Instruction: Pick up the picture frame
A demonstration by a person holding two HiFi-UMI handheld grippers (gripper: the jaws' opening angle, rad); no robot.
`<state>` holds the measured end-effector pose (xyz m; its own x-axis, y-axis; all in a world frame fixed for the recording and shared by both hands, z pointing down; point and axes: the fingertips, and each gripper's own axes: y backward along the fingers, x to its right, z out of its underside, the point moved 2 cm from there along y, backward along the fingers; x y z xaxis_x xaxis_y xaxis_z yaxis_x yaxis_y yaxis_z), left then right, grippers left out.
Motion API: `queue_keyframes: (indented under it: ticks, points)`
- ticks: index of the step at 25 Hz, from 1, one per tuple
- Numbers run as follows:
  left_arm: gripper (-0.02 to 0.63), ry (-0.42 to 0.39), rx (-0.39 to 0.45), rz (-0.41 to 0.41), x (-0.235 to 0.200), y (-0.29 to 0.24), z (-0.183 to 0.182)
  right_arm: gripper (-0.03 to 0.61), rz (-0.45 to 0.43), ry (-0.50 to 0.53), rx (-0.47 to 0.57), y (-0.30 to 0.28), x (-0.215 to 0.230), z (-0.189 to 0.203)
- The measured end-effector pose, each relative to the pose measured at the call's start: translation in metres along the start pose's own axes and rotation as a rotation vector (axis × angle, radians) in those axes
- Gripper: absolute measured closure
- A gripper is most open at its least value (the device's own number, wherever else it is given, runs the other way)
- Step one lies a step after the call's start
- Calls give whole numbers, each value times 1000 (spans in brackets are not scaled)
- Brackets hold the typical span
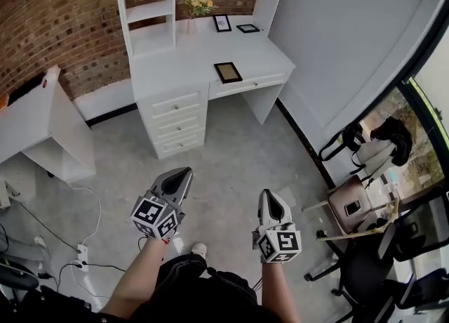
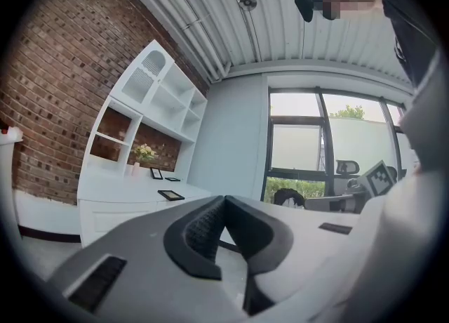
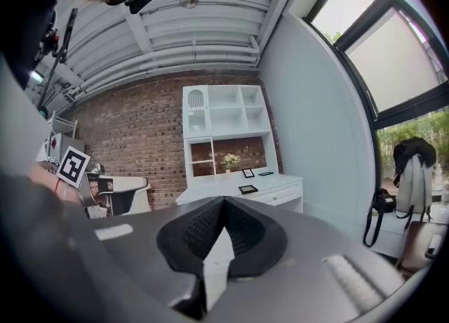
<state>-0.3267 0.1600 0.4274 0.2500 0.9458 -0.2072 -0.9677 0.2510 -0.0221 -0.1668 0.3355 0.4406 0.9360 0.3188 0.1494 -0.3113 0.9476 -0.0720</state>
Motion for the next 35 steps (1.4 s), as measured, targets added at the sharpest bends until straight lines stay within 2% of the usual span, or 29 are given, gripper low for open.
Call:
queue_keyframes:
  ticks: [7,14,18,35]
  points:
    - [620,18,17,-5,-27,-12,-6,575,-20,16,-22,-33,-11,-1]
    - [621,34,-2,7,-35,-33,4,575,10,-4,-40,-50,11,3]
    - [621,42,6,-20,-54,-49,2,575,10,-7,-34,-76,19,3]
    - [621,39,10,-71,-107,-168,-13,575,-97,-30,-80,-207,83,-11]
